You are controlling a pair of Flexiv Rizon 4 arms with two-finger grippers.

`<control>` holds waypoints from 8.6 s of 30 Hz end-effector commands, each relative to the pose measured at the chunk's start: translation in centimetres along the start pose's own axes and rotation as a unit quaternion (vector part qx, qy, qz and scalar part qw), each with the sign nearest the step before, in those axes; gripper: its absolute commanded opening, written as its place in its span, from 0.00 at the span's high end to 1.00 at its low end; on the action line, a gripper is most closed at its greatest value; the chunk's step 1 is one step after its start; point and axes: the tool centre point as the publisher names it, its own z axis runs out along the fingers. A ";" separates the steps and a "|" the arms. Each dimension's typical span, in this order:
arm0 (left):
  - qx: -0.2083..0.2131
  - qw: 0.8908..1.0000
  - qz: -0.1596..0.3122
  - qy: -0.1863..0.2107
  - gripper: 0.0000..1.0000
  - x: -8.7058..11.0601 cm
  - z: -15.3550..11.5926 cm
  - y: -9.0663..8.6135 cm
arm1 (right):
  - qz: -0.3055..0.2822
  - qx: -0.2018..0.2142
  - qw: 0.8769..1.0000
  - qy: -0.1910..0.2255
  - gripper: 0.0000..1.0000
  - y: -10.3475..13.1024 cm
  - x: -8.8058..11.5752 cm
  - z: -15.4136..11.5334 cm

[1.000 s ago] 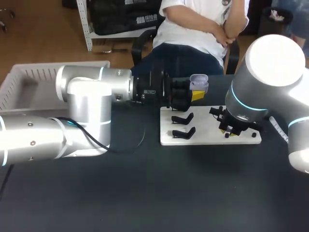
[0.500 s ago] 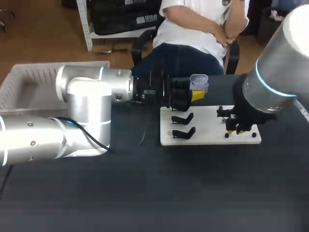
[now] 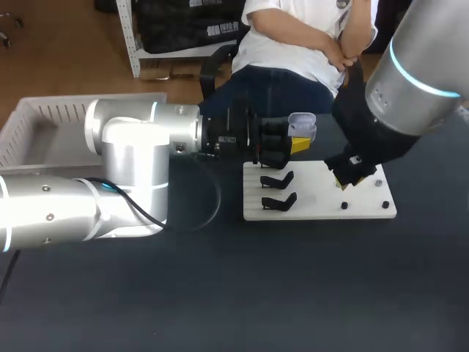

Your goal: Pick up each earbud case from the left stands, insert the matching earbuds, close the lid, and place the case in the box.

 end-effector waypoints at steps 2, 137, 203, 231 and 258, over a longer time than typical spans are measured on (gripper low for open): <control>-0.003 1.000 0.002 -0.002 1.00 0.1 0.0 -0.2 | -0.008 -0.002 1.000 0.014 1.00 0.2 -1.5 -1.9; -0.003 1.000 0.002 -0.002 1.00 0.1 0.0 -0.2 | -0.065 0.005 0.998 -0.010 1.00 -0.2 -14.0 3.7; -0.003 1.000 0.002 -0.002 1.00 0.1 0.0 -0.2 | 0.027 -0.011 0.995 -0.098 0.58 -6.0 -20.4 5.3; -0.003 1.000 0.002 -0.002 1.00 0.1 0.0 -0.2 | 0.075 -0.018 0.993 -0.086 0.55 -4.7 -15.8 6.1; -0.082 0.994 0.067 0.011 1.00 -4.7 -11.0 3.3 | 0.171 0.027 0.975 -0.140 0.00 -7.3 -6.7 0.0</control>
